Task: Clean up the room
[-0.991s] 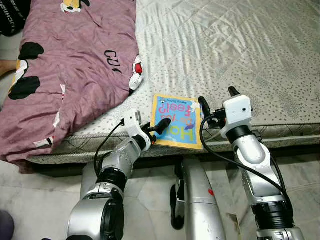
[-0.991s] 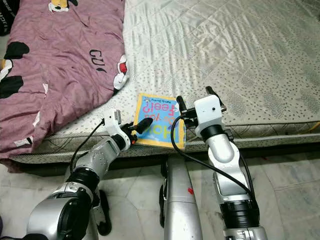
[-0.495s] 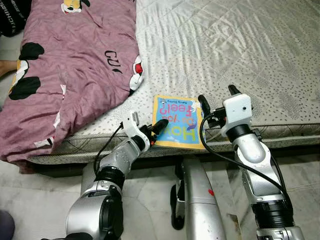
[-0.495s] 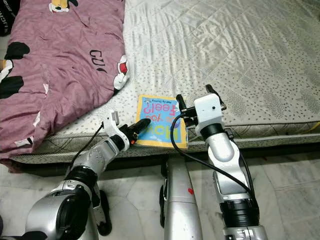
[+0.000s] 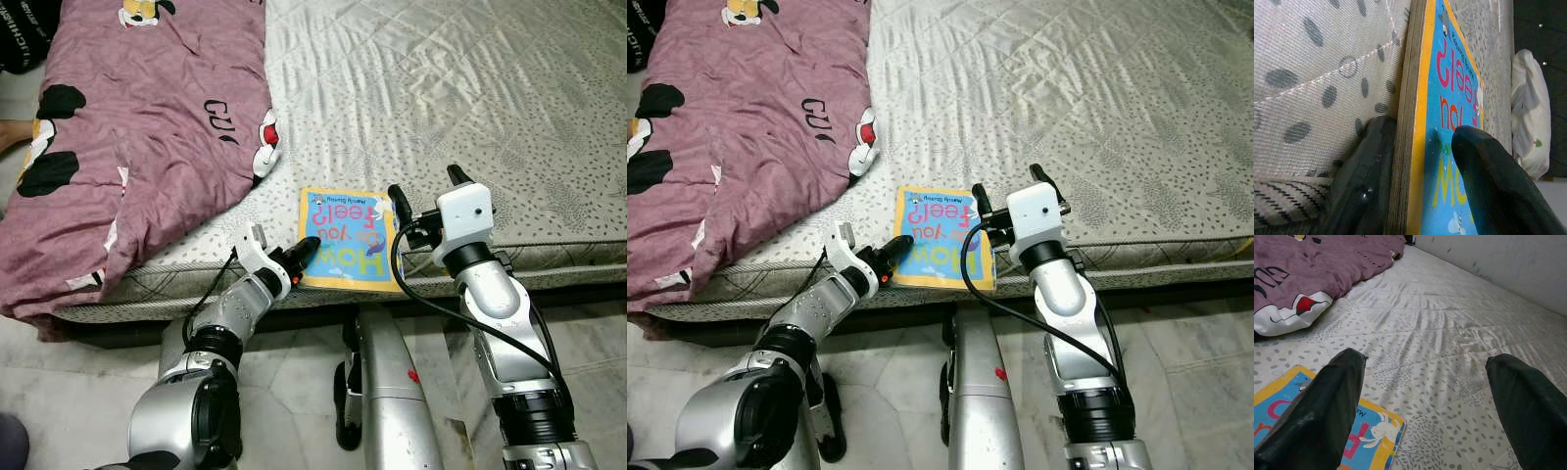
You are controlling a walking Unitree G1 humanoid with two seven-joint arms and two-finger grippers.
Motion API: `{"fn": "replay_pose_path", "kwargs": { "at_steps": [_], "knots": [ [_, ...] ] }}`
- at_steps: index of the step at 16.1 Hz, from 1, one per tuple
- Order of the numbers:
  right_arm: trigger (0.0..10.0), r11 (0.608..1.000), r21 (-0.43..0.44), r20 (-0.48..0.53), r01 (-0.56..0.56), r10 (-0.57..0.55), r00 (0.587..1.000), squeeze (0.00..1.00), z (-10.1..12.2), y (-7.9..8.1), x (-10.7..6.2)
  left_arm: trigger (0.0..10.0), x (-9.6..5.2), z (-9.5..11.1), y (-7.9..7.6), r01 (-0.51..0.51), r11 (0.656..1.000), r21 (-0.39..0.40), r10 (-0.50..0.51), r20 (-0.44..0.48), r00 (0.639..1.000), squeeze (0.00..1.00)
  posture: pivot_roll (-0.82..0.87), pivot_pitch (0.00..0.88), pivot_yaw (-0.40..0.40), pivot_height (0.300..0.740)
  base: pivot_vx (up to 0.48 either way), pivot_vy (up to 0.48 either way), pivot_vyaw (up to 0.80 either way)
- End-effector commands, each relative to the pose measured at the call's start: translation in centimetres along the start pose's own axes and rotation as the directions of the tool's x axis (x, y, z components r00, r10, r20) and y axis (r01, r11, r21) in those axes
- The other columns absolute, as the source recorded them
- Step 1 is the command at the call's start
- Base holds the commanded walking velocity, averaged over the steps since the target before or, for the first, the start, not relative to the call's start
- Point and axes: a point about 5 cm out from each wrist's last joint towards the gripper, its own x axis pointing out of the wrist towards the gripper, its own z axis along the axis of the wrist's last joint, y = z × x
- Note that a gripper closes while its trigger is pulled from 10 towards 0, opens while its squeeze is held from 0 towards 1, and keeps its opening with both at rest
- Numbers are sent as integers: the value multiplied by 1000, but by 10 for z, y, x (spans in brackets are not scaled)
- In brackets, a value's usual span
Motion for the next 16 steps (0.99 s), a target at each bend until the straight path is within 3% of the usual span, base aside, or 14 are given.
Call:
{"fn": "replay_pose_path", "kwargs": {
  "at_steps": [1,10,14,16],
  "knots": [
    [10000,1000,-10,-4,8,-8,1000,0,-2,-3,-2,0,-4,-25,11,-64,996,-54,59,-91,994,0,-206,221,-82,540,0,0,0],
    [10000,1000,-13,-1,8,-8,1000,0,-2,-2,0,0,-4,-19,15,-108,992,-62,106,-41,994,0,-201,220,-79,540,0,0,0],
    [10000,1000,-18,1,14,-14,1000,0,-3,-4,0,0,-7,-3,21,-163,985,-58,168,81,983,0,-199,216,-76,540,0,0,0],
    [10000,1000,-18,4,19,-19,1000,0,-2,-4,2,0,-9,10,22,-201,979,18,195,167,966,0,-188,206,-71,540,0,0,0]
  ]
}}
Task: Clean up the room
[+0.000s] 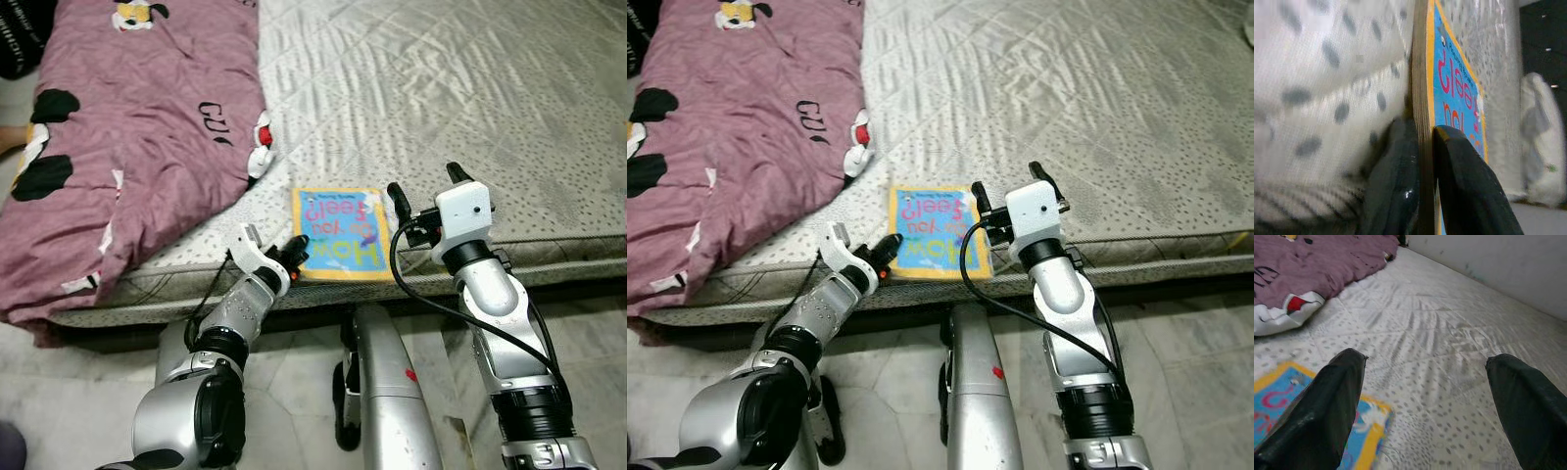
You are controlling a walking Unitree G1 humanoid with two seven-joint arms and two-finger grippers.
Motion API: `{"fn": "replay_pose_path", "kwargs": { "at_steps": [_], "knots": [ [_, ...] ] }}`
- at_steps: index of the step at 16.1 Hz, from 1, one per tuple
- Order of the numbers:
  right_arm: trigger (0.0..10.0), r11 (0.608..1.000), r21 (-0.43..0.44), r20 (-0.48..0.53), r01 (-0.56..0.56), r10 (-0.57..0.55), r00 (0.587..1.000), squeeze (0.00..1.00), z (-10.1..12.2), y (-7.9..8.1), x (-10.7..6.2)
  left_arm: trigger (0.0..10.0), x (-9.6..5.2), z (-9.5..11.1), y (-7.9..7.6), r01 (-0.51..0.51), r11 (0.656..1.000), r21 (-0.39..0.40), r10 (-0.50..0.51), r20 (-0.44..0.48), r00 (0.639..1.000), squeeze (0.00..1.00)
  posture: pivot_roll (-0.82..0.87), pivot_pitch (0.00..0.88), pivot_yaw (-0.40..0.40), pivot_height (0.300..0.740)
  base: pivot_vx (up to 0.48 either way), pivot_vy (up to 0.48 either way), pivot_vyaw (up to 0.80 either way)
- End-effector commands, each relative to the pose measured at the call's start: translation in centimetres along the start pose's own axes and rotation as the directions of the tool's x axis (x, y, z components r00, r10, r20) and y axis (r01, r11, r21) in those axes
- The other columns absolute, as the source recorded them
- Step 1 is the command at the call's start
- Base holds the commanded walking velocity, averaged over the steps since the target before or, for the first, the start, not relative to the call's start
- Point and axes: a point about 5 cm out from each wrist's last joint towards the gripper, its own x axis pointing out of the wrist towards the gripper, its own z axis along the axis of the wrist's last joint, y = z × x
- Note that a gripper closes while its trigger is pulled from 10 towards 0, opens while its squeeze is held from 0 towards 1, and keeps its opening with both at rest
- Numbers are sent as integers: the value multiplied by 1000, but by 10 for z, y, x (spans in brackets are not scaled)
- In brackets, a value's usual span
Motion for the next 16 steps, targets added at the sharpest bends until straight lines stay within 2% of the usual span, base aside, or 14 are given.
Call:
{"fn": "replay_pose_path", "kwargs": {
  "at_steps": [1,2,3,5,7,8,9,10,11,13,15,16],
  "knots": [
    [10000,1000,-2,6,21,-21,1000,0,0,-2,1,0,-7,16,14,-108,983,147,94,102,990,0,-163,193,-66,540,0,0,0],
    [10000,1000,9,13,20,-21,1000,0,0,1,5,0,-9,32,11,-130,965,226,87,188,978,0,-149,187,-64,540,0,0,0],
    [10000,1000,20,21,16,-16,1000,0,1,5,8,0,-12,47,9,-156,952,264,82,269,960,0,-134,179,-62,540,0,0,0],
    [10000,999,32,29,11,-12,1000,0,2,9,11,0,-17,61,9,-196,927,319,80,342,936,0,-111,169,-60,540,0,0,0],
    [10000,999,42,36,6,-8,999,0,2,13,14,0,-23,75,6,-250,886,390,72,418,906,0,-93,157,-60,540,0,0,0],
    [10000,999,49,44,5,-7,999,0,2,16,18,0,-30,87,-2,-302,839,453,51,486,872,0,-73,140,-55,540,0,0,0],
    [10000,999,51,47,6,-9,999,0,2,17,19,0,-32,91,-5,-318,823,471,43,507,861,0,-70,138,-54,540,0,0,0],
    [10000,998,58,54,10,-13,998,0,2,18,23,0,-38,102,-16,-352,786,507,15,555,832,0,-54,127,-48,540,0,0,0],
    [10000,998,61,57,11,-14,998,0,2,18,23,0,-40,105,-19,-358,777,518,1,567,823,0,-52,127,-46,540,0,0,0],
    [10000,996,92,61,19,-24,998,0,3,21,25,0,-48,111,-26,-379,728,571,-51,596,801,0,-36,117,-38,540,0,0,0],
    [10000,976,210,15,54,-58,998,0,-3,23,26,0,-58,108,-23,-403,665,629,-82,597,798,0,-20,102,-26,540,0,0,0],
    [10000,954,293,-20,66,-63,998,0,-9,25,25,0,-63,101,-16,-417,637,649,-64,583,810,0,-14,95,-25,540,0,0,0]
  ]
}}
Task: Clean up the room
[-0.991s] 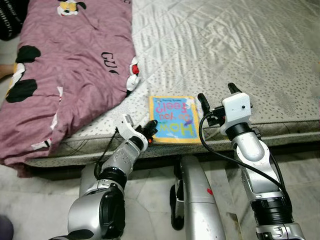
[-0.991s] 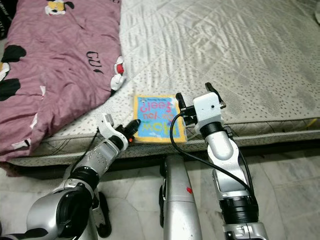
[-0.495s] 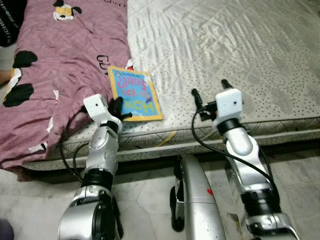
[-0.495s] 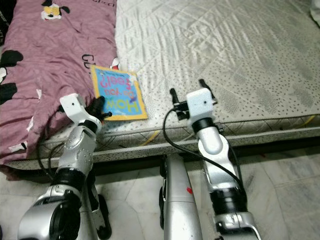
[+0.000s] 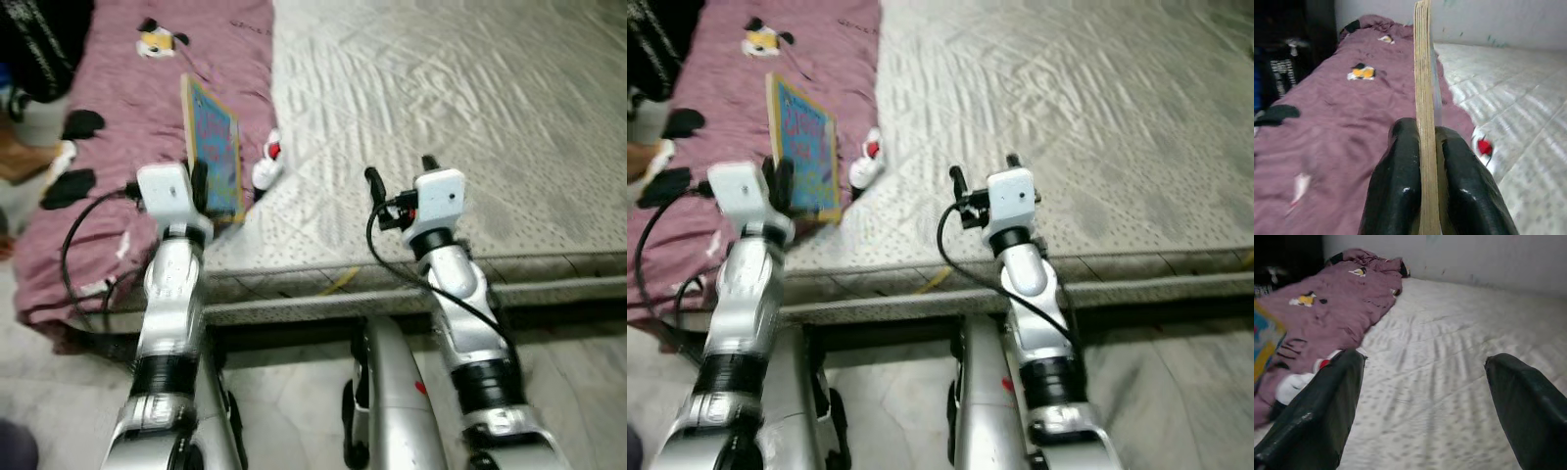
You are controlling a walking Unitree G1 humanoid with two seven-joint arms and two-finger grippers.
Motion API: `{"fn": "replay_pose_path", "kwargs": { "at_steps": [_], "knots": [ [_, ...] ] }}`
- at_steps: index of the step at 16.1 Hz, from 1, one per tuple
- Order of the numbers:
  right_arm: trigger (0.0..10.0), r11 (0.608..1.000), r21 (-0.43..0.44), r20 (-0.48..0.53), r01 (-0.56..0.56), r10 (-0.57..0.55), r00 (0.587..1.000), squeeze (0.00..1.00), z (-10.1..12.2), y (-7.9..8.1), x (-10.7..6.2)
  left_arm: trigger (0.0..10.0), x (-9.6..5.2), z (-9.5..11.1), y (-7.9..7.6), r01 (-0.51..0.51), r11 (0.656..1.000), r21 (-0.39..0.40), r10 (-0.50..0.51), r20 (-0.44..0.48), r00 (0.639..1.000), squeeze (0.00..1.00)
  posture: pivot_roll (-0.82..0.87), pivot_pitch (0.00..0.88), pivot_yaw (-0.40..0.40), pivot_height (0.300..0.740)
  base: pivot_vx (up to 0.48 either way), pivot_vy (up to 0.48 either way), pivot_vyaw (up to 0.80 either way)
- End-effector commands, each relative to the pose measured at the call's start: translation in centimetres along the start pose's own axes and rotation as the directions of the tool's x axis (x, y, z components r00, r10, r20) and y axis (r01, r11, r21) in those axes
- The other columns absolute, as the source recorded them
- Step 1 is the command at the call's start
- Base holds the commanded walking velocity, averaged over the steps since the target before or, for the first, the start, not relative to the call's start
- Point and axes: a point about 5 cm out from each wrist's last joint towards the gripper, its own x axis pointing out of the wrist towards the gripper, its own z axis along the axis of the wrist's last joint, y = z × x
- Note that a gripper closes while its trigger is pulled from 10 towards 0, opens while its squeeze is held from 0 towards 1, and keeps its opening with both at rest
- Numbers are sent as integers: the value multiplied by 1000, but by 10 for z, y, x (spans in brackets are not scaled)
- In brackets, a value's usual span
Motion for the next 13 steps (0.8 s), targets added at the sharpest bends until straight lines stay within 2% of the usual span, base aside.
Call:
{"fn": "replay_pose_path", "kwargs": {
  "at_steps": [1,2,4,5,10,13],
  "knots": [
    [10000,998,57,-46,23,-20,999,0,-8,-5,-2,0,-4,3,3,-5,999,33,4,15,1000,0,-14,92,-25,540,0,0,0],
    [10000,994,108,-80,33,-25,997,0,-16,-4,-4,0,-14,-6,6,-11,998,63,13,-31,999,0,-8,75,-24,540,0,0,0],
    [10000,991,132,-84,35,-24,996,0,-22,-1,-8,196,-26,-20,12,-37,993,114,49,-101,994,0,-5,64,-20,540,0,0,0],
    [10000,989,140,-80,40,-28,996,0,-22,-1,-9,10000,-28,-20,13,-44,989,138,58,-101,993,0,-3,60,-12,544,0,0,0],
    [10000,986,158,-74,61,-50,996,0,-23,-3,-7,10000,-25,-20,15,-52,979,196,74,-107,991,0,-6,58,4,595,0,0,0],
    [10000,986,157,-73,56,-45,996,0,-23,-4,-6,10000,-21,-16,10,-65,982,180,83,-96,992,0,5,76,-13,628,0,0,0]
  ]
}}
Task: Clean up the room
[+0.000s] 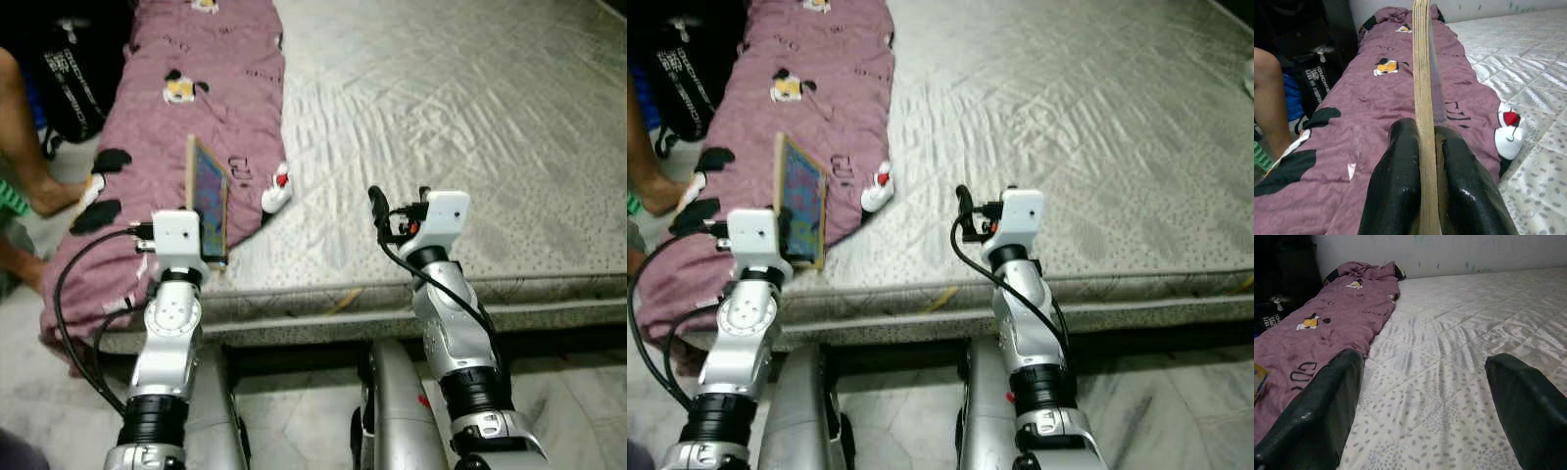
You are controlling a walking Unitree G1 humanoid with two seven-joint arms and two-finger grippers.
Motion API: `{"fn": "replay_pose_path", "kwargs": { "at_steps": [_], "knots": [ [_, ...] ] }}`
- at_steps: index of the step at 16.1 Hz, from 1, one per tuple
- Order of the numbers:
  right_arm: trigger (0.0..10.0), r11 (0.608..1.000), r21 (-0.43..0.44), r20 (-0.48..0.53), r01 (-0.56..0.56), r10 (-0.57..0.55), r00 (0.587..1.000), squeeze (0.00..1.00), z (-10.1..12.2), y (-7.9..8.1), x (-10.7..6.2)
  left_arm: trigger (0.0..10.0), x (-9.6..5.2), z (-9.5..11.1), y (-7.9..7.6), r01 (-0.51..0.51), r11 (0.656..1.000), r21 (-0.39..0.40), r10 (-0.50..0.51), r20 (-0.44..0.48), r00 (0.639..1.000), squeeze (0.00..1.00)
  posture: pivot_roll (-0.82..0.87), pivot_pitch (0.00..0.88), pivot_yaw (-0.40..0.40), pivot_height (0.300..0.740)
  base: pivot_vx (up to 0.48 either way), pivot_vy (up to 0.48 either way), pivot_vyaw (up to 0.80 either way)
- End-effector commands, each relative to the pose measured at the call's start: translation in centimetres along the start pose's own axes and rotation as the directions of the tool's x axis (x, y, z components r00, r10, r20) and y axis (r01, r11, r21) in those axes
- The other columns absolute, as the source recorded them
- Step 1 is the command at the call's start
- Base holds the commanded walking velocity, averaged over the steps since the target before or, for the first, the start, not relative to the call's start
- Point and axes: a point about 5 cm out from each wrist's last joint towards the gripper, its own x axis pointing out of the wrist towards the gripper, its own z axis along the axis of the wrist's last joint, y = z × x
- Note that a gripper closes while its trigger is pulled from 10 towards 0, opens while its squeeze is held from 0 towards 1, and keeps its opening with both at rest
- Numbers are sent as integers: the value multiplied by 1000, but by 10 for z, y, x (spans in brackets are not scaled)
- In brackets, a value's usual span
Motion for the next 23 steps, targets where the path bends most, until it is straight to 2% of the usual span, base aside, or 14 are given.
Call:
{"fn": "replay_pose_path", "kwargs": {
  "at_steps": [1,6,10,13,18,21,23],
  "knots": [
    [10000,1000,5,13,-2,2,1000,0,3,-1,3,10000,5,12,3,-26,1000,10,26,46,999,0,7,85,-20,643,0,0,0],
    [10000,1000,-2,29,4,-4,1000,0,7,-1,9,10000,8,12,-1,-8,1000,10,8,38,999,0,-5,91,-8,701,0,0,0],
    [10000,999,-23,39,40,-39,998,0,8,-4,7,10000,15,16,-5,14,999,32,-16,61,998,0,-13,76,-4,740,0,0,0],
    [10000,996,-49,18,78,-77,997,0,1,-12,2,10000,14,15,-7,5,998,64,-8,61,998,0,-11,77,-4,740,0,0,0],
    [10000,990,-83,23,118,-116,993,0,-2,-17,-4,10000,14,12,-11,12,999,36,-14,42,999,0,-14,77,1,740,0,0,0],
    [10000,983,-94,14,155,-154,988,0,-5,-20,-8,10000,11,9,-15,55,998,-12,-55,29,998,0,-16,78,3,740,0,0,0],
    [10000,982,-91,5,166,-166,986,0,-8,-22,-11,10000,7,6,-20,85,996,-6,-85,20,996,0,-19,86,12,740,0,0,0]
  ]
}}
